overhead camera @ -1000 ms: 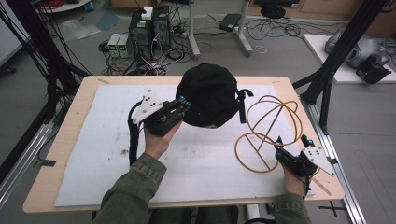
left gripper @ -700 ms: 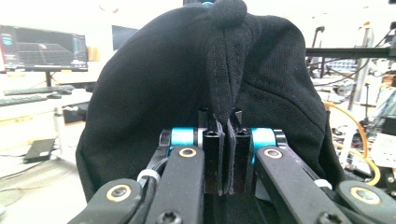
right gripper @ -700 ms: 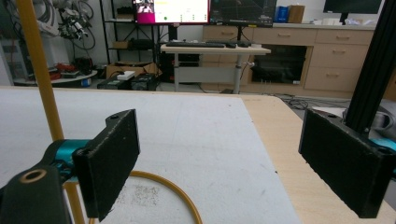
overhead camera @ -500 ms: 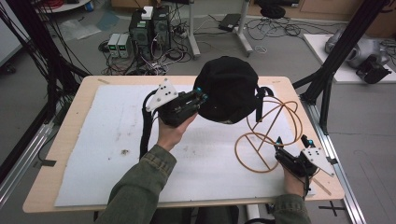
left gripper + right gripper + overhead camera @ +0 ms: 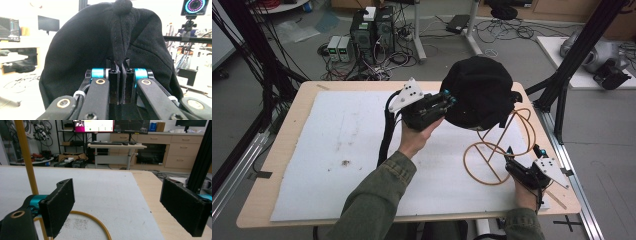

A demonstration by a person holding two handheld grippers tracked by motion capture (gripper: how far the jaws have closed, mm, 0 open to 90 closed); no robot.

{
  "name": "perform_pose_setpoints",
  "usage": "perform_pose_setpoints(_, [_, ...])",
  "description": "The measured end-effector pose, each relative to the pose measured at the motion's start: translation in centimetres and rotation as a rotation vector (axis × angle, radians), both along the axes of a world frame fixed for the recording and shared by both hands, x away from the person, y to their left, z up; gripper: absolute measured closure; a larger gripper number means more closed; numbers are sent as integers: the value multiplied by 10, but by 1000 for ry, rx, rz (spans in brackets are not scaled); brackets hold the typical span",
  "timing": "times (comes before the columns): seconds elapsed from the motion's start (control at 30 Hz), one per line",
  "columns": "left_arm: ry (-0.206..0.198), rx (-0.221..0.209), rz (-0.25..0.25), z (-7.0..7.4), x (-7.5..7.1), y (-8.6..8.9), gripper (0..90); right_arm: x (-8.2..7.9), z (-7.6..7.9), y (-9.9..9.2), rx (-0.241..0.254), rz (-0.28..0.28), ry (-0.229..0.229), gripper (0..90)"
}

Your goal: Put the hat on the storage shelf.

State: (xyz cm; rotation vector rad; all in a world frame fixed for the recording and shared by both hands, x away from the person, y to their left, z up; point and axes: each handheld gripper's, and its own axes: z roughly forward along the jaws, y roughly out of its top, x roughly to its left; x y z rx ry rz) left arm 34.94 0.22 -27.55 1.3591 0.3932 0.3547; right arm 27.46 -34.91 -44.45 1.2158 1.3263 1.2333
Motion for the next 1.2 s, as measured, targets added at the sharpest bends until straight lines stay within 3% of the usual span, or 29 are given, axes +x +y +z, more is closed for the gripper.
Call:
perform_pose_setpoints(0.2, [-23, -39, -40, 21, -3, -18, 873, 0, 0, -2, 7, -5, -3, 116])
perform_pose_setpoints(0.3, [-26, -35, -62, 25, -4, -27, 872, 0, 0, -2, 5, -3, -6, 116])
perform_pose_setpoints(0.8, [8, -53, -133, 25, -1, -59, 872, 1, 0, 1, -3, 7, -3, 116])
perform_pose_setpoints(0.93, [14, -13, -146, 23, -2, -67, 871, 1, 0, 2, -3, 9, 2, 116])
perform_pose_setpoints(1.2, [73, 62, -169, 18, 0, -73, 871, 1, 0, 2, -2, 8, 2, 116])
